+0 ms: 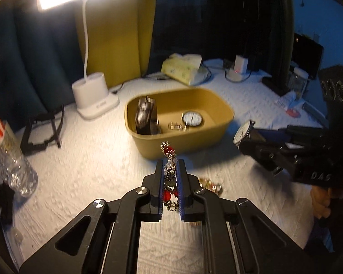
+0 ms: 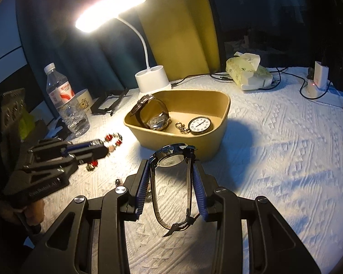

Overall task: Organize jewelry
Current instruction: 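Carry the bracelet and watch into the tan box and open both tools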

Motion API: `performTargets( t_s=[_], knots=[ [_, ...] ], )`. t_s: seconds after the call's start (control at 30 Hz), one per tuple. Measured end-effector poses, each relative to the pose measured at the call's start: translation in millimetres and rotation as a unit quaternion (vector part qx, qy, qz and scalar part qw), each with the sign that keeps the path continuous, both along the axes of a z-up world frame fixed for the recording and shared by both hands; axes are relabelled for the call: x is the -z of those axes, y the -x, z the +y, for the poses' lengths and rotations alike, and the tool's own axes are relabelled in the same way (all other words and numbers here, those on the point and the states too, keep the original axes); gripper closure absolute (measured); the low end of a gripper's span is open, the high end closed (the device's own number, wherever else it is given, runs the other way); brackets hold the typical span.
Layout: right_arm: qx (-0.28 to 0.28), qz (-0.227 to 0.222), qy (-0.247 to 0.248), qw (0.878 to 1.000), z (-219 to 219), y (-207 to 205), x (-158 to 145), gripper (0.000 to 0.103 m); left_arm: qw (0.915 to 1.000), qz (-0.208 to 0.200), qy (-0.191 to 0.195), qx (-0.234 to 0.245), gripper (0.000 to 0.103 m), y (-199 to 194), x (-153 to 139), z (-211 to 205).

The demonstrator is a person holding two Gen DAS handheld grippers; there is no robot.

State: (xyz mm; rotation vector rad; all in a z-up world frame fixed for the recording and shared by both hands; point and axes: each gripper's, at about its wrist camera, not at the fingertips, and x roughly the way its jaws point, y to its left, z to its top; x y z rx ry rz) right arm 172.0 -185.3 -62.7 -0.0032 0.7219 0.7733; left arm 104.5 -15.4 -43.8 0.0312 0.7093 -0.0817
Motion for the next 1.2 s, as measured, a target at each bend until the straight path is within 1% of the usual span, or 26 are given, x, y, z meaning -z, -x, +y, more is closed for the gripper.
performTargets(
  t_s=[0.27,0.57,0.8,1.03,1.2],
  knots=[
    [0.007,-0.004,-0.012,1.000,-4.7,-15.0,-8.0,0.066,0.9993,-0.035,0.010,0.009,0.092,-11.8,-20.7,-1.3],
    [0.011,-0.006,-0.025,1.000,-5.4,-36.6,-12.8,0.066,0.9987,-0.045,0.016,0.017,0.092,-35.1,-26.2,-5.2],
    [0.018,-0.008,-0.039,0.999,-7.4,-49.7,-12.6,0.066,0.9989,-0.032,0.022,0.026,0.092,-55.8,-14.3,-9.8],
    [0.017,-0.004,-0.029,0.999,1.0,-57.9,-7.0,0.066,0.9988,-0.015,0.034,0.033,0.091,-71.3,-4.9,-8.0],
    [0.020,-0.007,-0.015,1.000,5.4,-60.7,-5.8,0.065,0.9980,-0.003,0.054,0.034,0.091,-76.2,-0.8,-4.1]
  ],
)
